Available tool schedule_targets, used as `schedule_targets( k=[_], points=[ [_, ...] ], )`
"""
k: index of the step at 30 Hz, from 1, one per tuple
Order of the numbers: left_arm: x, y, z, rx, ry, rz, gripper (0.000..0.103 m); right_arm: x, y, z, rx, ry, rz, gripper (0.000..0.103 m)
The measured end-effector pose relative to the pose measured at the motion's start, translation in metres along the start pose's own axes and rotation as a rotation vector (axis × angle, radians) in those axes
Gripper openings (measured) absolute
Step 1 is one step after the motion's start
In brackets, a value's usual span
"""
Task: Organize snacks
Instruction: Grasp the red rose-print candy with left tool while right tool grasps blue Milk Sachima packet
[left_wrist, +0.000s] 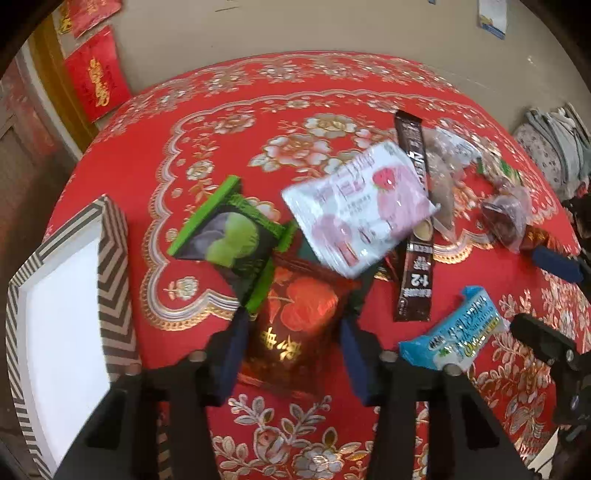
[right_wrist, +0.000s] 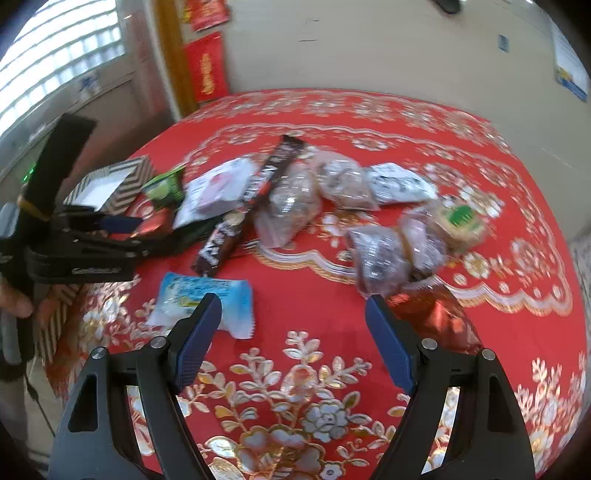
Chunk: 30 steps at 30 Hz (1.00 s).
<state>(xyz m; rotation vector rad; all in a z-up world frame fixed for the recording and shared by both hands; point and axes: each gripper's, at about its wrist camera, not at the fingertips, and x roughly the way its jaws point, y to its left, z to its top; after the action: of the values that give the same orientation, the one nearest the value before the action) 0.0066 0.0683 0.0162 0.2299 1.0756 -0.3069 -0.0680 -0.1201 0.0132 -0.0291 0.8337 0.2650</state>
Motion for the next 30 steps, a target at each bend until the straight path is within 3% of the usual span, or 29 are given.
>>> schedule_targets(
  k=[4, 7, 11, 15, 18, 22, 26, 28, 29, 30],
  points=[
    [-0.002, -0.001, -0.004, -0.004, -0.004, 0.010, 0.040, 0.001, 0.007, 0.012, -0.064, -0.007, 0.048, 0.081],
    [-0.005, -0.002, -0.009, -0.013, -0.007, 0.020, 0.040, 0.008, 0.009, 0.026, -0.088, -0.019, -0.006, 0.081],
    [-0.009, -0.002, -0.017, -0.028, -0.010, 0.025, 0.040, 0.032, 0.016, 0.032, -0.175, 0.062, -0.078, 0.081],
    [-0.015, 0.001, -0.029, -0.034, -0.007, 0.015, 0.040, 0.015, 0.028, 0.016, -0.240, 0.115, 0.086, 0.081],
    [-0.018, 0.002, -0.034, -0.043, -0.007, 0.017, 0.040, 0.005, 0.033, 0.010, -0.281, 0.113, 0.097, 0.081],
    [-0.016, 0.004, -0.032, -0.062, -0.003, 0.024, 0.040, 0.003, 0.039, 0.010, -0.244, 0.127, 0.228, 0.081],
    [-0.014, 0.005, -0.031, -0.077, 0.001, 0.030, 0.041, 0.011, 0.065, 0.005, -0.375, 0.121, 0.212, 0.080],
    [-0.014, 0.005, -0.031, -0.084, -0.001, 0.033, 0.041, 0.023, 0.073, 0.003, -0.417, 0.161, 0.232, 0.060],
    [-0.015, 0.004, -0.032, -0.081, -0.004, 0.038, 0.041, 0.030, 0.075, 0.002, -0.422, 0.192, 0.247, 0.045],
    [-0.015, 0.003, -0.032, -0.080, -0.006, 0.042, 0.041, 0.033, 0.075, 0.003, -0.428, 0.180, 0.242, 0.038]
  ],
)
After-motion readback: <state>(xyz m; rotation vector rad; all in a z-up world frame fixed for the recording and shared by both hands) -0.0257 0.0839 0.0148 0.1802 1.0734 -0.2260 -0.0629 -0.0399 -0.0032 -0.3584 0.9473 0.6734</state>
